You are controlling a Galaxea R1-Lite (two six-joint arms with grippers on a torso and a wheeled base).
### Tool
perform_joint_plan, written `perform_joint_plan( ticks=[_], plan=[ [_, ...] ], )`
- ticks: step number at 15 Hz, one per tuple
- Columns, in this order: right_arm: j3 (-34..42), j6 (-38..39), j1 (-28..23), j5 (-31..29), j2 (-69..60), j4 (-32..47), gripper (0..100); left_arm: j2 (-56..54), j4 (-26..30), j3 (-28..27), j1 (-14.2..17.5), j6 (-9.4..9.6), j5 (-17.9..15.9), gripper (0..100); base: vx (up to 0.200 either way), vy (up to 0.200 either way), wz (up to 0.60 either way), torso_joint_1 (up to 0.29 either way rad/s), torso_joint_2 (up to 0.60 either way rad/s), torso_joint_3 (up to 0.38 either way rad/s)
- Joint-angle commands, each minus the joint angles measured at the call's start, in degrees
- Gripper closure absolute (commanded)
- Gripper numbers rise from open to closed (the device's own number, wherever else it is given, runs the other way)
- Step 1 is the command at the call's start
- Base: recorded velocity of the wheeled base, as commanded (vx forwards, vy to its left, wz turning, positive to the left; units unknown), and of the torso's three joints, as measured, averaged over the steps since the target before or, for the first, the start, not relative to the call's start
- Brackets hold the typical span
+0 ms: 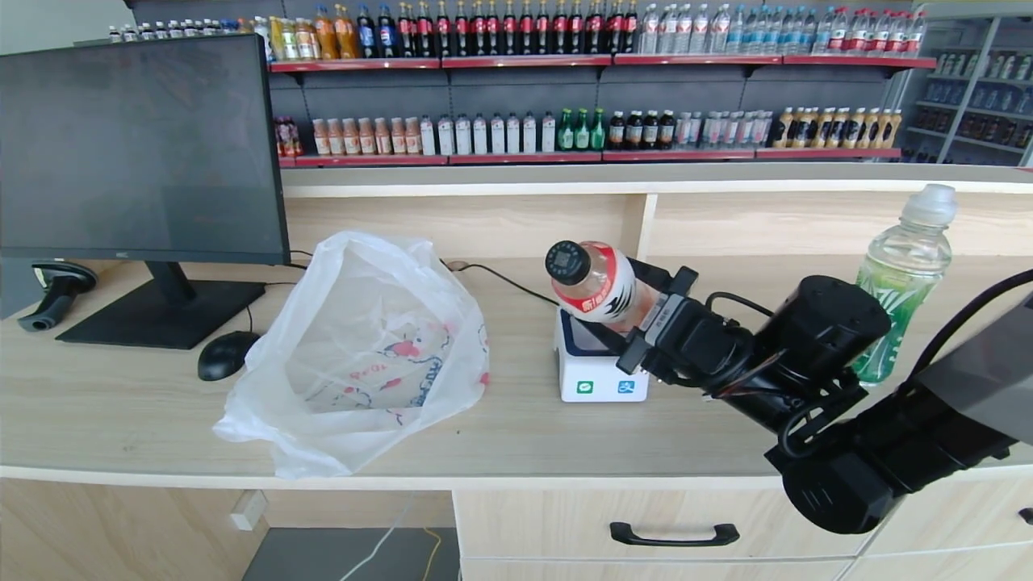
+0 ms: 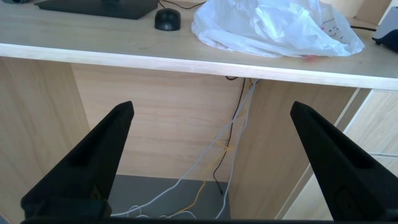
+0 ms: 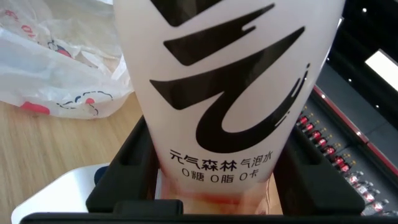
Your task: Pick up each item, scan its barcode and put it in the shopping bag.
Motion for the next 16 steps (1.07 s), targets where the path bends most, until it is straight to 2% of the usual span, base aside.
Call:
perform_joint_plan(
  ticks=[1, 11, 15, 16],
  plan=[
    [0.1, -0.1, -0.5, 0.1, 0.7, -0.1, 100, 0.1, 0.0, 0.0, 0.0, -0.02, 0.0, 0, 0.000, 0.000, 0.00, 0.000, 0.00, 0.000],
    [-2.1, 0.3, -0.5, 1.0, 1.2, -0.1, 100, 0.1, 0.0, 0.0, 0.0, -0.02, 0.0, 0, 0.000, 0.000, 0.00, 0.000, 0.00, 0.000],
    [-1.1, 4.6, 0.3, 0.9, -2.3, -0.1, 100, 0.1, 0.1, 0.0, 0.0, -0.02, 0.0, 0, 0.000, 0.000, 0.00, 0.000, 0.00, 0.000],
    [-1.3, 7.6, 0.4, -0.9, -4.1, -0.1, 100, 0.1, 0.0, 0.0, 0.0, -0.02, 0.0, 0, 0.000, 0.000, 0.00, 0.000, 0.00, 0.000]
  ],
)
